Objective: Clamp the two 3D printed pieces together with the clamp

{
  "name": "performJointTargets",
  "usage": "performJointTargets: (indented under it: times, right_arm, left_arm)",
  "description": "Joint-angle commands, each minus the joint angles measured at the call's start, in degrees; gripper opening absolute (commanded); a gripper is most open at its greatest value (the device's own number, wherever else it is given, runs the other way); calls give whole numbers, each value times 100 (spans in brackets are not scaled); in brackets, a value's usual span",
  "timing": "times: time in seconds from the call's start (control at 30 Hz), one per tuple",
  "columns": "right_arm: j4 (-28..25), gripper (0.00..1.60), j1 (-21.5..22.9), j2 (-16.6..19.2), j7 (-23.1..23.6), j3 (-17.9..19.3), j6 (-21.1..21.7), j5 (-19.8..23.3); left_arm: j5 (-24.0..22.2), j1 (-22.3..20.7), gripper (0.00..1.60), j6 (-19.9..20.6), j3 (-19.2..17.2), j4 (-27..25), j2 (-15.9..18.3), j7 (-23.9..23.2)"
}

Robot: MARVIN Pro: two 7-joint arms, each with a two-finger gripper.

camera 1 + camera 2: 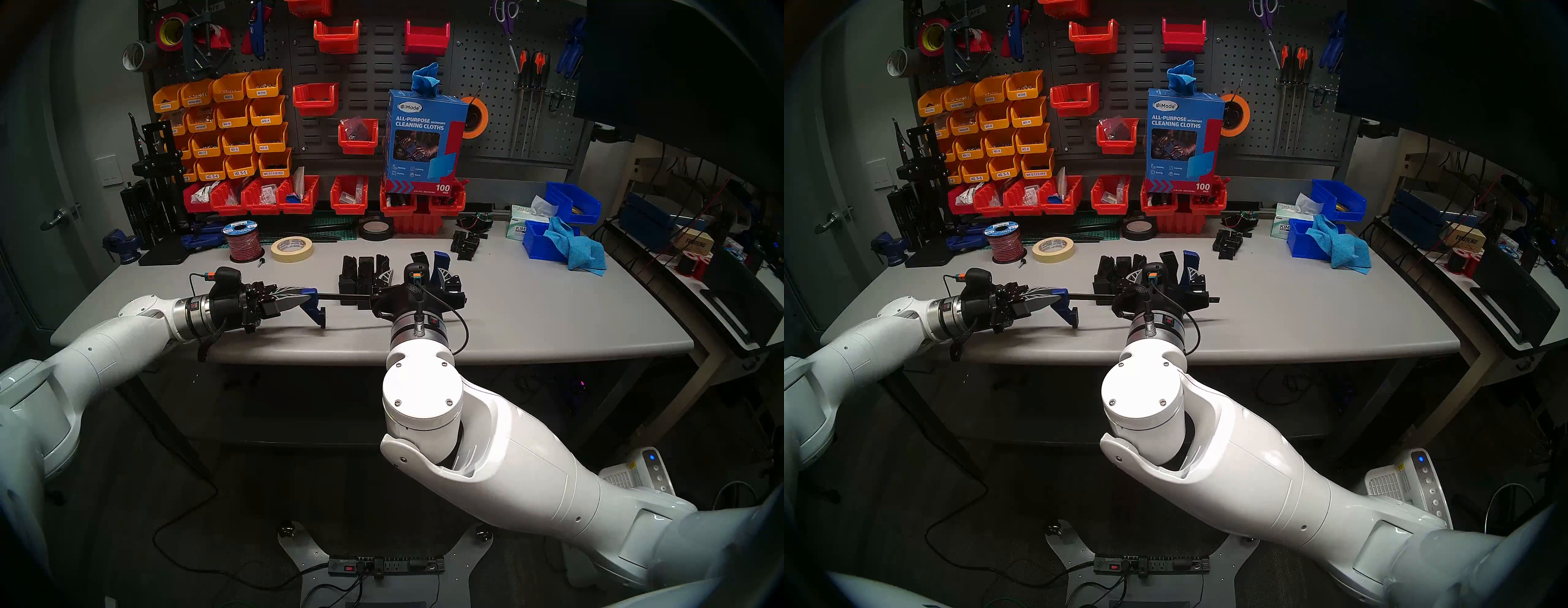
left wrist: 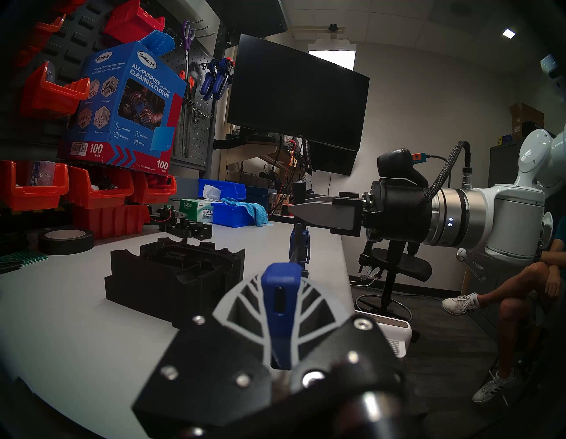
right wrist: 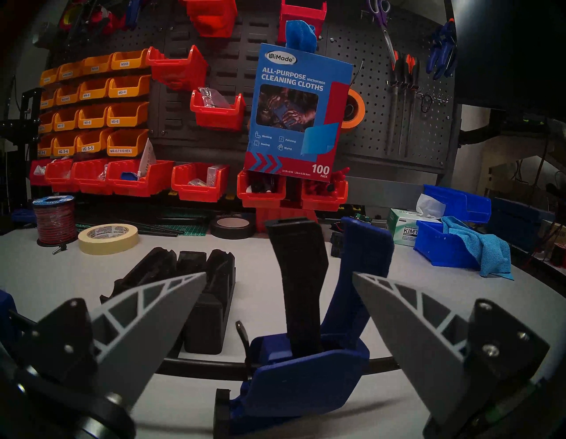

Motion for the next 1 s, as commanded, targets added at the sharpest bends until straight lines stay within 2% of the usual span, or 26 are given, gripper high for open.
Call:
performJointTargets:
  times: [0.0,0.27,0.7,0.97]
  right_arm:
    - [-34,160,131,-111,-5,-24,-37,-92]
    - [-105,160,22,-137,-171,-67,-54,-159]
    - [-617,160,-288,115,-588,-134,81,-186]
    - [-706,160,-351,266,-622,-121,144,-133]
  left_arm:
    - [-77,-103,0,5,-24,11,-4,2]
    - [-82,-106,0,3,-17,13,-4,2]
    - [-83,-106,0,3,-16,12,-3,2]
    - [-89,-110,0,1,-7,13,-3,2]
